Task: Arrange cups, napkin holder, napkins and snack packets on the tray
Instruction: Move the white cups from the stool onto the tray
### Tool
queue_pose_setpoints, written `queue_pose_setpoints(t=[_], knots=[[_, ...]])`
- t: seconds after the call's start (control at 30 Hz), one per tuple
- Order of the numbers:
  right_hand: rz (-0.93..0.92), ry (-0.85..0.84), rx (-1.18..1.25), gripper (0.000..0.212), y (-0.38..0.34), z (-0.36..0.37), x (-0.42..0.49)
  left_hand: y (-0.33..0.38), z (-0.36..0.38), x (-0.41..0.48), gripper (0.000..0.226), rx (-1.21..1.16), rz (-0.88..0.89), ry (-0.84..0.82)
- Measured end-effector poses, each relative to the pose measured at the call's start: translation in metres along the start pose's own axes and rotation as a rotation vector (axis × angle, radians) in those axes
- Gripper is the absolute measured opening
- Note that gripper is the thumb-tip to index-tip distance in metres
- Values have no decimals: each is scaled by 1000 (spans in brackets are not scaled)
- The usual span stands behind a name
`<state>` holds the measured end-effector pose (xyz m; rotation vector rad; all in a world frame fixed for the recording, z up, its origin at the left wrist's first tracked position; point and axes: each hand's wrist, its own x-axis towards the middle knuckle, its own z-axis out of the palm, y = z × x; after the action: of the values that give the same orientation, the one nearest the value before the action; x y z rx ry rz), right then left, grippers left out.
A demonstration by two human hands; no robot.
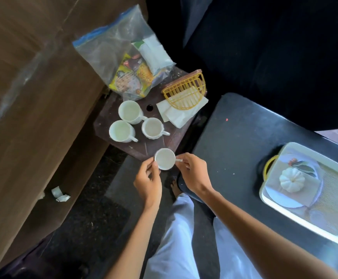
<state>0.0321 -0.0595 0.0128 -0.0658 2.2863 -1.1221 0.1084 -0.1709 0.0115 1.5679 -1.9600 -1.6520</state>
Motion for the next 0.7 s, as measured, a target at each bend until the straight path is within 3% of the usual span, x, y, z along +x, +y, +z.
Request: queue_pose_setpoints(t=[0.47, 0.7], knots=[[240, 330, -27, 12, 192, -203, -123, -27, 194, -174, 15, 277, 212, -561], [275, 363, 5, 16, 259, -235, -123, -52, 256, -202, 14, 458, 176, -579]])
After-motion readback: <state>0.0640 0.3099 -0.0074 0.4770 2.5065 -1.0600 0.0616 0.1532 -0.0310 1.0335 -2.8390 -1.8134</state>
